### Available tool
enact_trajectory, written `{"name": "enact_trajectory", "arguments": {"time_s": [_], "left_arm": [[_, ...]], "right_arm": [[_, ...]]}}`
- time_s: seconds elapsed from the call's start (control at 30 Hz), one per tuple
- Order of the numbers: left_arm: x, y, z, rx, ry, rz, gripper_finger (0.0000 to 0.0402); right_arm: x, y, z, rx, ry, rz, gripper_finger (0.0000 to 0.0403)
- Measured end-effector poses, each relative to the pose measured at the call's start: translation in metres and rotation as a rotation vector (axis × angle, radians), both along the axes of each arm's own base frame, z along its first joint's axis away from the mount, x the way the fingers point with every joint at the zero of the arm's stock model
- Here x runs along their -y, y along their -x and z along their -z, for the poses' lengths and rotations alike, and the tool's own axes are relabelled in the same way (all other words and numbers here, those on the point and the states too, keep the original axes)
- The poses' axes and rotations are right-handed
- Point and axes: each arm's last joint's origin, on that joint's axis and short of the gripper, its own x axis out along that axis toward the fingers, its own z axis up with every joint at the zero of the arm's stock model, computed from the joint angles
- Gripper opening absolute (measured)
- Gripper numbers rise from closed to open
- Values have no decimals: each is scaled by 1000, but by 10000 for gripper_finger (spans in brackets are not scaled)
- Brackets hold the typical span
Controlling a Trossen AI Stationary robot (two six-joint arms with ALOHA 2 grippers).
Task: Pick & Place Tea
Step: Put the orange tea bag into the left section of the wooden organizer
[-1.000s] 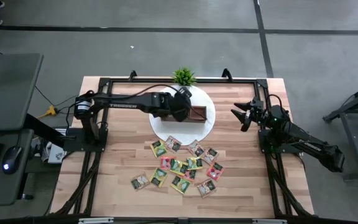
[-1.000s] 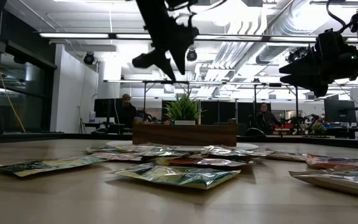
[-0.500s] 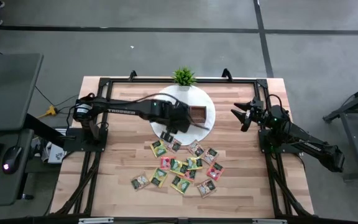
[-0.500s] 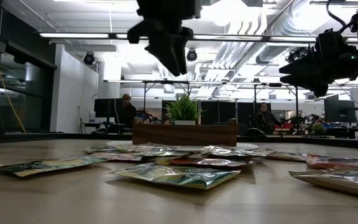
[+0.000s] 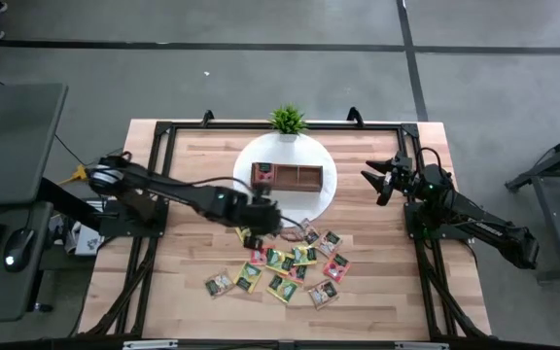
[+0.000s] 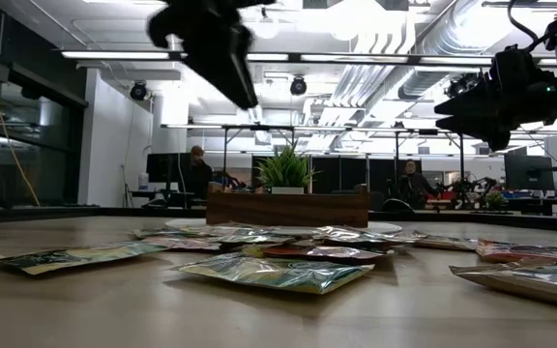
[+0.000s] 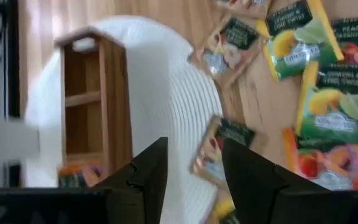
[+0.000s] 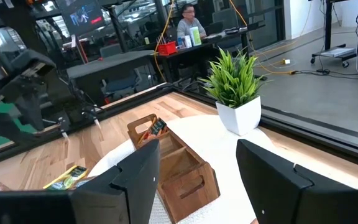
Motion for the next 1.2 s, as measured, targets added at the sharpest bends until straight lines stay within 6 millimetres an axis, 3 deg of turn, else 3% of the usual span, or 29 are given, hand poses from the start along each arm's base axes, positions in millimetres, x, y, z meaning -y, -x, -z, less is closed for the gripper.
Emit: {"name": "enact_trajectory", "arguments": {"time_s": [0.2,0.43,0.53,0.73,0.93,1.03,1.2], "left_arm": [[18,19,6,169,83,-80,147],[34,41,12,217,16,-186,147],[38,49,17,242,27,-218,147],[41,71,28,275,64,-281,147],[43,104,29,388,77,-363,147],[44,118,28,443,70,-378,147],[46,136,29,506,60,-379,147]], "right_arm": [[0,0,0,73,-146,-15,208],[0,-1,1,142,-320,-9,208],[-3,-2,0,175,-418,-112,208],[-9,-4,-3,157,-433,-344,208],[-16,-2,-24,245,-321,-577,208],[-17,1,-40,252,-306,-560,208],[-19,4,-62,43,-348,-441,208]]}}
